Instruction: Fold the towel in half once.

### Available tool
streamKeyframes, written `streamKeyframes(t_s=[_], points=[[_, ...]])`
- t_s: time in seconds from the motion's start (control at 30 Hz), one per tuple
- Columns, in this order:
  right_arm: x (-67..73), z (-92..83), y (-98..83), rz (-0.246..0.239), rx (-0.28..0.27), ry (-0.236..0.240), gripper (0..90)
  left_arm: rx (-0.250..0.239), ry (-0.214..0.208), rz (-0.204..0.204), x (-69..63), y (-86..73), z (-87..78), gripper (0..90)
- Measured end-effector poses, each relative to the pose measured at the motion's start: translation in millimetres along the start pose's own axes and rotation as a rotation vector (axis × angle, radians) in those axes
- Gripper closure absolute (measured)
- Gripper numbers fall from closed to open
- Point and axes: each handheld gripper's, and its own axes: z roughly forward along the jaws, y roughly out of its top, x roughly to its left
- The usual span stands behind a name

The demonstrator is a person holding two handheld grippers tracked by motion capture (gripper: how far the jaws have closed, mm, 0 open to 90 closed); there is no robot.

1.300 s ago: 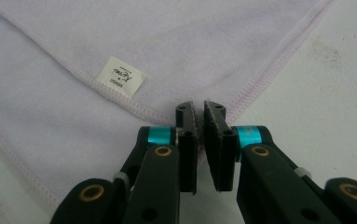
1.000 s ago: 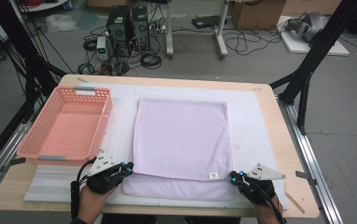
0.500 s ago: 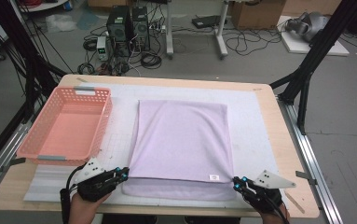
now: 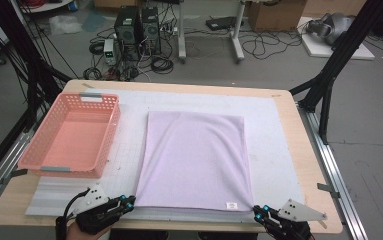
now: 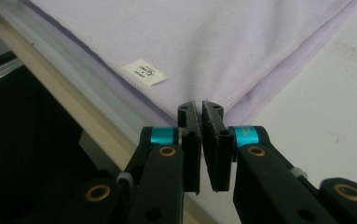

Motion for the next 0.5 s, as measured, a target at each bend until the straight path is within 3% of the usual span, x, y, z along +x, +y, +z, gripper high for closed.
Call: streamKeyframes(t_s=[0.17,0.2,0.23,0.27,0.33,0.5], points=[[2.2,2.7,-5.8,0.008,0.050,0.012,84.4,0.036,0.010,-0.006,-1.0,-6.6,1.4,85.1],[1.0,5.0,-7.0,0.017,0.064,0.013,78.3,0.047,0.036,-0.011,0.3,-6.7,3.3,74.9],[-0.4,6.4,-8.1,0.036,0.064,0.003,66.3,0.049,0.054,-0.019,2.1,-6.3,4.5,58.9],[-2.5,6.3,-8.7,0.066,0.055,-0.004,62.9,0.038,0.059,-0.023,4.3,-5.5,4.4,50.9],[-6.9,3.2,-7.4,0.098,0.013,-0.011,57.9,0.002,0.071,-0.039,8.4,-1.9,4.0,44.1],[-17.3,6.7,0.7,0.131,-0.051,-0.038,58.0,-0.048,0.067,-0.073,21.3,10.6,8.4,43.2]])
